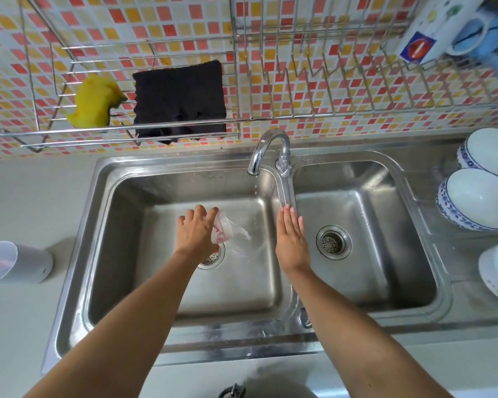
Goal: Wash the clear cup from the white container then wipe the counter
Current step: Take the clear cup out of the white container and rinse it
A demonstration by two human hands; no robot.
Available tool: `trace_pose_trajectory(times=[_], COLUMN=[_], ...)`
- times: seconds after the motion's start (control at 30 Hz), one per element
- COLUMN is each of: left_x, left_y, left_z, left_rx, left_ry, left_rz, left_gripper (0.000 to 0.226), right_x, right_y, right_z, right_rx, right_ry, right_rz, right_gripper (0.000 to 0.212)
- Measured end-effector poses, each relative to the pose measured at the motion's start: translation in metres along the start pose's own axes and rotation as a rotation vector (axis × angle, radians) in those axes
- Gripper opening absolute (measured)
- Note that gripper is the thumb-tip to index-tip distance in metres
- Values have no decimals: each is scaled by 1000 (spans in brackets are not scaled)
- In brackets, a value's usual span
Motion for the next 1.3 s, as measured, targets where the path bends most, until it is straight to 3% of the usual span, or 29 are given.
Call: trace_pose_trajectory(times=[0.43,0.77,1.03,1.13,1.3], left_x=[0,0,10,20,52], left_y=[-18,-31,-29,-29,-19], left_z=[5,24,15,5,-21], left_rx=[-272,-512,-439,-350,-166], left_ry=[8,194,154,59,-96], left_rz=[-73,-62,30,53,222], left_gripper=[80,66,62,74,69], right_x=[2,2,2,-1,12], right_y=[-3,1,1,-1,-11], right_z=[-1,-1,0,0,-10], right_rx=[11,42,19,16,16], right_ry=[27,24,34,32,-29], right_rz=[-24,-41,-81,-158,-216], right_gripper=[63,64,65,54,62])
Point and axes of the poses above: each hand's wrist, its own x-axis away from the middle knuckle, its own y-axis out of the palm, z = x × y, the point moved 4 cm from there along -x, towards the middle knuckle, and after that the axes turned 15 degrees about y, right-handed, at the moved point
